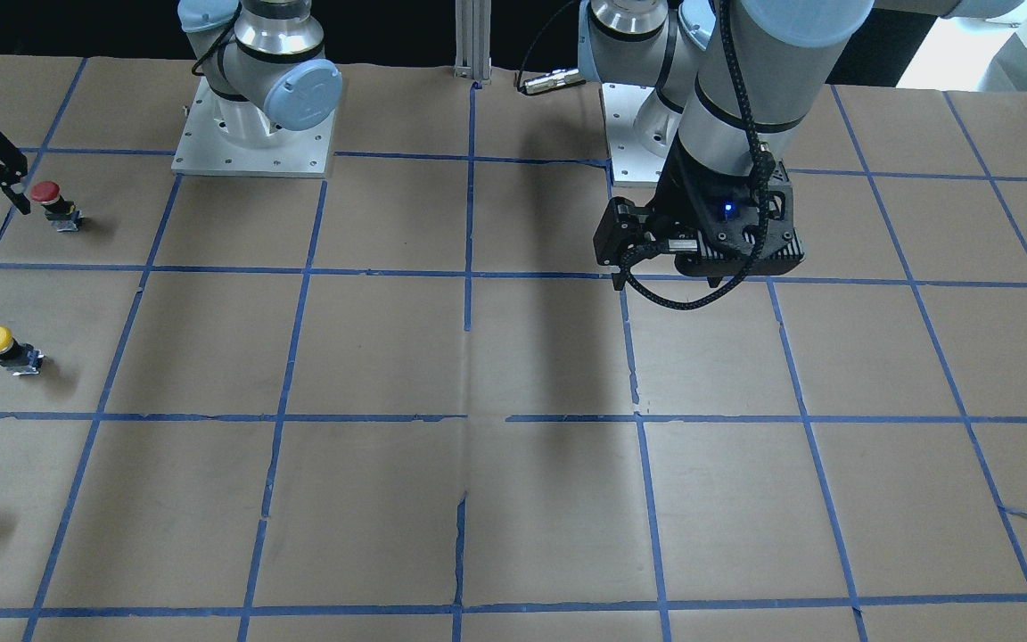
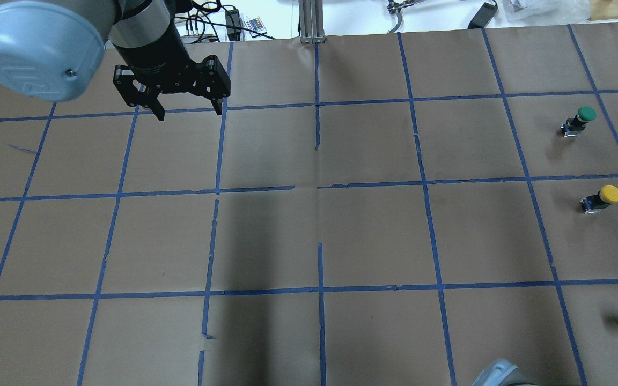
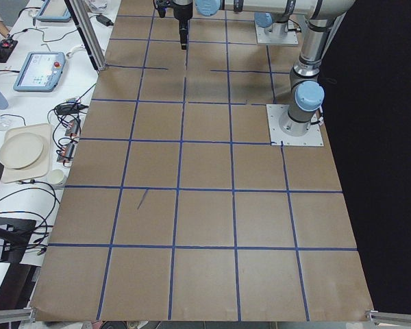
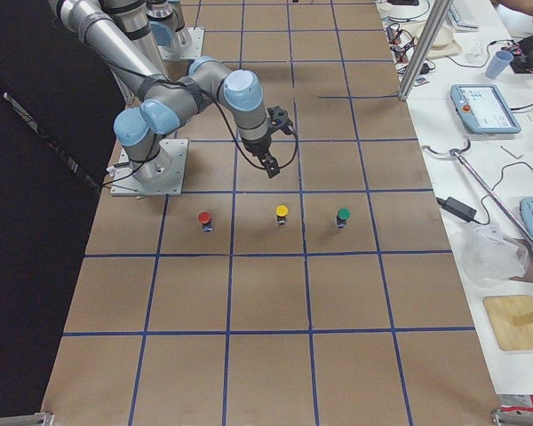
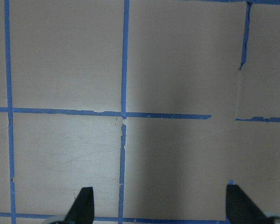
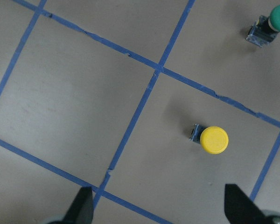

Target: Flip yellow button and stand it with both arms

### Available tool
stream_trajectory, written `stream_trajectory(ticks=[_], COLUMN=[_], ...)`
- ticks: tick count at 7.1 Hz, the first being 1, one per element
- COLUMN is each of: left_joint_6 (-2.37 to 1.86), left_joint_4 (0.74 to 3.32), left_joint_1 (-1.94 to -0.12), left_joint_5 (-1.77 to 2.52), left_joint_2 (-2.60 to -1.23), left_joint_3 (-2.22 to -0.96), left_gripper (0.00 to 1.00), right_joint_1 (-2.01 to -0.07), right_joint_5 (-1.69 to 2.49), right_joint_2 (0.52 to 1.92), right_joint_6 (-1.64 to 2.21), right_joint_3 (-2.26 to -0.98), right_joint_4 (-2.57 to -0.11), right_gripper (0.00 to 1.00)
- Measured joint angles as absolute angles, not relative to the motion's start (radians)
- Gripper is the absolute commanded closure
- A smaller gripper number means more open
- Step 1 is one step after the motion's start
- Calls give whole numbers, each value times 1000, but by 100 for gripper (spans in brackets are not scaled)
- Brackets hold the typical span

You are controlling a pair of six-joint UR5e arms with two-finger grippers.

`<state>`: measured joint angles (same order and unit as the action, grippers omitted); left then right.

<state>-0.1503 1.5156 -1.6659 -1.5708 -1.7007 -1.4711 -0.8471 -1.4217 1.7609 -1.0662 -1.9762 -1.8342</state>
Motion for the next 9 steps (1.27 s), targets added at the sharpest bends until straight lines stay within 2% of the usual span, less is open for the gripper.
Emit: stream_trajectory(ticks=[4, 6, 9], left_joint_6=[-150, -150, -153], left_joint_4=[1516, 1519, 1530], left_joint_1=[-1665, -1660, -1657], left_joint_5=[-1573, -1574, -1577], left_joint_2=[-1691, -1691, -1707], left_joint_3=[-1466, -1452, -1441], left_gripper=[0, 0, 0], right_joint_1=[-1243, -1414, -1588], right_joint_5=[-1541, -1538, -1540], right_joint_2=[1766, 1773, 1776], right_joint_6=[-215, 11, 116], right_joint_3=[-1800, -1744, -1699], right_joint_4=[-1624, -1505, -1463], right_gripper=[0, 0, 0])
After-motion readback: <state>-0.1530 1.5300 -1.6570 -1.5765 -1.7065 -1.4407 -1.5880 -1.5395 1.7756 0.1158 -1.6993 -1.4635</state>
